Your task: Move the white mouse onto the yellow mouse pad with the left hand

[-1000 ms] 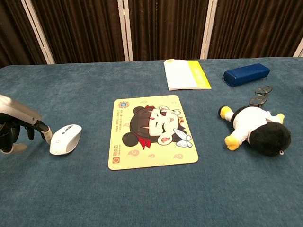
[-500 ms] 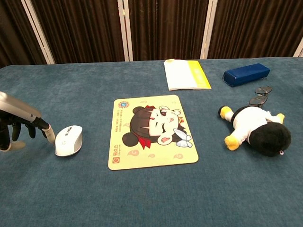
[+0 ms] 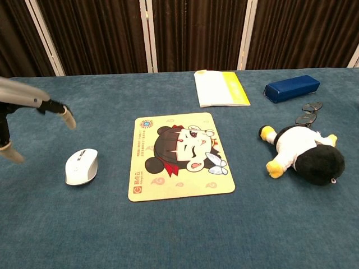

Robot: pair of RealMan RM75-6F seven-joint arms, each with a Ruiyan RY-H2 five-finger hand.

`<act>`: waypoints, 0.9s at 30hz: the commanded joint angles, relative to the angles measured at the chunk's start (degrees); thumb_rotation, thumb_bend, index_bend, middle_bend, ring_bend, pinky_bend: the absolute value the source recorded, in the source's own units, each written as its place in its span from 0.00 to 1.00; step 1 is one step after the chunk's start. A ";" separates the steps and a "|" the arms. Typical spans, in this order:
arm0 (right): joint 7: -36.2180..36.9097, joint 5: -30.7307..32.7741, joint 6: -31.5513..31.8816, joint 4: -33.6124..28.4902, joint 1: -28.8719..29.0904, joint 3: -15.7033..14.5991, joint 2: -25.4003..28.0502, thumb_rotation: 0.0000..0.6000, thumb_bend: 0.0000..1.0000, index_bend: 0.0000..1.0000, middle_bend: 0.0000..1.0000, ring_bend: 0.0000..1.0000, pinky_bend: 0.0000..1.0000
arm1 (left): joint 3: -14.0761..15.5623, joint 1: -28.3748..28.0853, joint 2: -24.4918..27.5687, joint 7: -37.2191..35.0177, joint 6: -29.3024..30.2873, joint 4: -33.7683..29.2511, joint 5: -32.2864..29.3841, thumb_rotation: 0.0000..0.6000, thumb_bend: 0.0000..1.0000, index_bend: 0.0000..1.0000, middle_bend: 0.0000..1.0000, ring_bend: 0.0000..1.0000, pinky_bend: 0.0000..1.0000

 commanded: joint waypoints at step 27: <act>0.52 0.06 -0.26 -0.08 0.07 0.00 0.19 1.00 0.11 0.00 0.00 0.00 0.00 | 0.87 8.39 -16.49 -9.23 5.52 31.10 50.59 1.00 0.04 0.31 0.00 0.00 0.00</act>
